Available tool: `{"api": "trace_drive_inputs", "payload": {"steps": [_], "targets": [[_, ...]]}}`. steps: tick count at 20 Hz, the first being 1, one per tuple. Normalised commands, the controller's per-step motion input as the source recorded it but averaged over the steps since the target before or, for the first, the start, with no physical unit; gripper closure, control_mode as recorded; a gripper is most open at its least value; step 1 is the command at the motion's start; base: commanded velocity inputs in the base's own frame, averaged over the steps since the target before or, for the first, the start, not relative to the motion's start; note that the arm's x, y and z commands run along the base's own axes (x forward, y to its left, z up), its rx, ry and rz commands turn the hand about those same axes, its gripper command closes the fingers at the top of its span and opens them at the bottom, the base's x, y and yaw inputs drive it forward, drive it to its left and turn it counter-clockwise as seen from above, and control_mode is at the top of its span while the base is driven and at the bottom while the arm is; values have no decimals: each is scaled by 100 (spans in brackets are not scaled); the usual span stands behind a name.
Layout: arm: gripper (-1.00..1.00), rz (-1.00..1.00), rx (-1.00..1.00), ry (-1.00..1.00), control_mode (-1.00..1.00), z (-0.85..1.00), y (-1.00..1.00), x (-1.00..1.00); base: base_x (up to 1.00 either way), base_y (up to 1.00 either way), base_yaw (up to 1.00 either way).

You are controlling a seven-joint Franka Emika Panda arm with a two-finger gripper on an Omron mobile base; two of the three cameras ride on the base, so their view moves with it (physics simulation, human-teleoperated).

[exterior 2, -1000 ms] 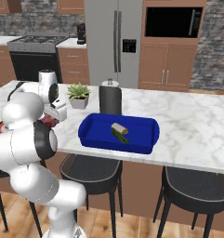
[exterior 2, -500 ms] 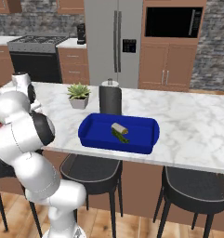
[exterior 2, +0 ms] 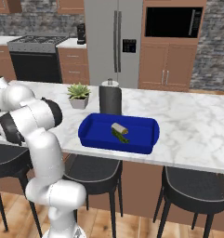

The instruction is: Create a steak meal by picking up the steak and asparagus from the tray and placing them on the plate. Leave the burrito on the tray.

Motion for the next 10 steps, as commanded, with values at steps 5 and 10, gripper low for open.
{"api": "trace_drive_inputs", "payload": {"steps": [5, 10], "targets": [[100, -9, -6, 0, -100, -4, 65, 43, 0, 0, 0], [100, -7, -2, -2, -100, -26, 35, 35, 0, 0, 0]]}}
